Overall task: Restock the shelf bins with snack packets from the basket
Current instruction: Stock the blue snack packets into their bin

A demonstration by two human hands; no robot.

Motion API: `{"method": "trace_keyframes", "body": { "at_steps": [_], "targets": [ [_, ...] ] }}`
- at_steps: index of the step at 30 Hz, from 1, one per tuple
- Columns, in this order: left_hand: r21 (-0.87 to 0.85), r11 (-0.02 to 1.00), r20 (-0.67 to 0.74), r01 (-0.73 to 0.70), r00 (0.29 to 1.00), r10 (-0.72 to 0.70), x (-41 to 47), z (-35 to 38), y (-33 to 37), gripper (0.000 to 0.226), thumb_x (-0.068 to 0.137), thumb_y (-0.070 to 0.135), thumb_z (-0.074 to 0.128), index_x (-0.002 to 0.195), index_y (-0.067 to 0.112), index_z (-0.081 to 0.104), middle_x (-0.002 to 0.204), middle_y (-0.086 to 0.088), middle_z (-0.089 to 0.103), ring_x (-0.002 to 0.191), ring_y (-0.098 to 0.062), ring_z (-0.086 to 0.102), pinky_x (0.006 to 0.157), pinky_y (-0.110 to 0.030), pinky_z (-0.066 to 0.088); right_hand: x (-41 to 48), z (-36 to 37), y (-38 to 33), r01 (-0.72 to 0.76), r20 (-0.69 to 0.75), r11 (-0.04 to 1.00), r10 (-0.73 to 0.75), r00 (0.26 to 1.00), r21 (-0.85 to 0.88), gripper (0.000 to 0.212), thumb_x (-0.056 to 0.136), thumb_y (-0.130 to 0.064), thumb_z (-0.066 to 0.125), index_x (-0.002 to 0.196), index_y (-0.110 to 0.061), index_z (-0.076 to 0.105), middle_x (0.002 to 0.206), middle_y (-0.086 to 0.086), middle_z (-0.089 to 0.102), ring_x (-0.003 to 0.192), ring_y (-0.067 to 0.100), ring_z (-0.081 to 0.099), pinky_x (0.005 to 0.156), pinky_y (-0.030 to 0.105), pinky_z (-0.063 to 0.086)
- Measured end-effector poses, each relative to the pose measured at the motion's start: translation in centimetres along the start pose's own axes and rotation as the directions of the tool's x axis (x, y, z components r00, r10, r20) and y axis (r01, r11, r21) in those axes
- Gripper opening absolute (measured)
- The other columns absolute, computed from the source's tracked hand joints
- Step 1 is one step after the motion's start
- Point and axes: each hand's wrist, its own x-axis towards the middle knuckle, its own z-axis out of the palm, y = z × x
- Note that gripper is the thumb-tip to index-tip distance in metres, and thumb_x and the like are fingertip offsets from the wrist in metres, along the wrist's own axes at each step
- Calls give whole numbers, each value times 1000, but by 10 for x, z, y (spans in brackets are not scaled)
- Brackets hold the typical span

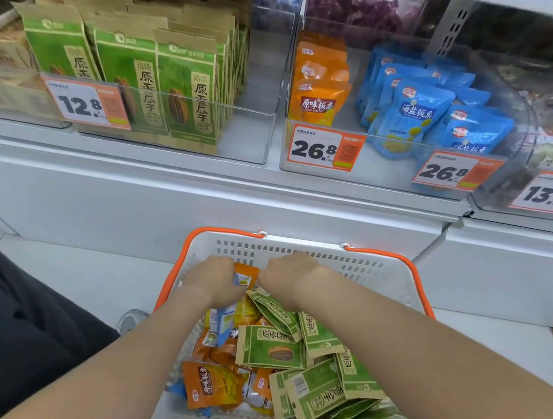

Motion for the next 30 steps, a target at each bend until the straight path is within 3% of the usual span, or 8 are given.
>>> {"method": "trace_keyframes", "body": {
  "at_steps": [3,7,12,15,18,23,26,30],
  "targets": [
    [-407,913,-35,0,999,-16,1,-26,13,24,91,24,63,75,6,69,54,-3,63,50,-19,61,50,-31,54,-9,-4,14,-17,6,995,16,1000,98,57,92,-18,77,142,-18,49,128,6,61,115,29,63,75,38,47],
    [-748,651,100,125,992,-76,-8,-43,30,17,101,10,57,99,0,71,65,-17,63,43,-21,57,44,-27,51,-22,0,40,-97,85,888,65,994,450,112,67,-44,96,153,-29,26,142,4,52,115,31,60,92,45,53],
    [-891,323,338,319,941,5,-14,-42,40,24,107,18,52,102,2,69,69,-13,62,44,-16,54,46,-26,49,-39,-1,70,-74,-133,809,185,974,584,46,87,-34,81,127,-25,59,119,1,57,105,21,54,86,35,46],
    [-882,385,272,271,961,-52,-13,-47,50,48,109,48,45,109,10,75,87,-11,79,71,-25,77,70,-37,64,-54,-5,85,-83,-209,774,270,940,627,29,79,-33,83,100,-21,67,100,0,67,91,22,59,71,33,47],
    [-901,430,64,52,998,13,-18,-63,67,63,110,57,33,107,15,79,99,-7,81,96,-26,76,94,-42,59,-68,-9,98,-130,-170,743,313,934,656,26,74,-33,83,88,-14,72,83,3,75,78,23,69,64,37,56],
    [-828,416,-231,-376,905,357,-35,-80,99,27,99,35,68,113,14,79,106,-3,80,97,-16,76,81,-27,58,-93,-29,114,-22,-224,538,386,895,842,14,83,-16,78,92,-7,73,77,15,76,56,22,74,54,38,62],
    [-841,358,-324,-406,907,269,-39,-93,113,20,92,22,79,109,11,79,98,-3,81,87,-16,78,73,-26,59,-102,-41,119,6,-254,508,420,871,861,16,90,-16,72,103,-6,69,87,18,75,59,24,75,52,37,62],
    [-791,424,-428,-441,894,131,-39,-107,128,36,75,32,94,91,7,73,83,-4,79,77,-23,78,71,-40,63,-113,-56,130,36,-399,634,440,804,772,7,87,-19,71,91,-13,70,76,10,76,62,20,74,58,41,64]
  ]
}}
